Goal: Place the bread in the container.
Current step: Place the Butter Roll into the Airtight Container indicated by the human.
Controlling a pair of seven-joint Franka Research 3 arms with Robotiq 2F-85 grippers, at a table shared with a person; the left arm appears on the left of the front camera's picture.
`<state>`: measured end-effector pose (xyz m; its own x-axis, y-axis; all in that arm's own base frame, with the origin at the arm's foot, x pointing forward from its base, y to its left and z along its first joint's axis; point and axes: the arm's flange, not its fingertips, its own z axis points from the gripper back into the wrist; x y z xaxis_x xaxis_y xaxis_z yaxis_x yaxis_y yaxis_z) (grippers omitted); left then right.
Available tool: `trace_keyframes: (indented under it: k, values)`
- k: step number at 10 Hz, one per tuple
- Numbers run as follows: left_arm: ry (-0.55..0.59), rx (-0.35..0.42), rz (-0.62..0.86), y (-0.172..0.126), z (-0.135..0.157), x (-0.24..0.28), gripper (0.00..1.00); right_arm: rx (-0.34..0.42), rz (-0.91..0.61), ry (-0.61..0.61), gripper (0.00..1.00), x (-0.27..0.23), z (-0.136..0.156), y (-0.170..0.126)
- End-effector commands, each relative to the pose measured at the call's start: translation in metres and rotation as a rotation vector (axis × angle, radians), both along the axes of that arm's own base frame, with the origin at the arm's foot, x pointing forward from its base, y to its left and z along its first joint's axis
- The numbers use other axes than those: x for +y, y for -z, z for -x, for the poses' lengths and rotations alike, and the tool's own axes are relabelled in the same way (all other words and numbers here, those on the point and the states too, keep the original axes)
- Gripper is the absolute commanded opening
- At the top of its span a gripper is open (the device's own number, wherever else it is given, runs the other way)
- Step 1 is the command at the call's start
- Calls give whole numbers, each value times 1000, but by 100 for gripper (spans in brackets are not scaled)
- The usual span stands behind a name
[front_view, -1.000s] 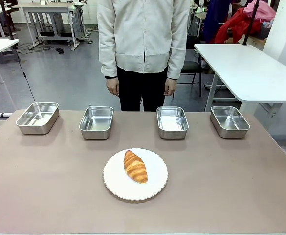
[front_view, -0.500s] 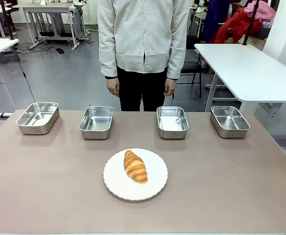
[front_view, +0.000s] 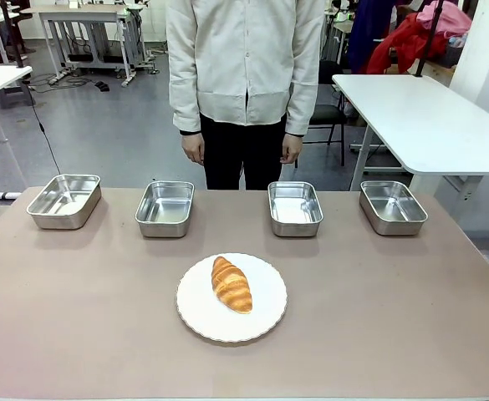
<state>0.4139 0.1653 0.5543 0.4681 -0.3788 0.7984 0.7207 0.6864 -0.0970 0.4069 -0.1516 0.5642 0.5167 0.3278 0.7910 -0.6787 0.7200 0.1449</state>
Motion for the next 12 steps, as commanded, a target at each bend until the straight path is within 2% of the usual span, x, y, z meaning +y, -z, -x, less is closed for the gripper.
trace_keyframes:
  k: [1,12]
  values:
    - [9,-9,6,0,0,0,100,-21,-11,-9,100,1,-2,0]
    - [9,-9,6,0,0,0,100,-21,-11,-9,100,1,-2,0]
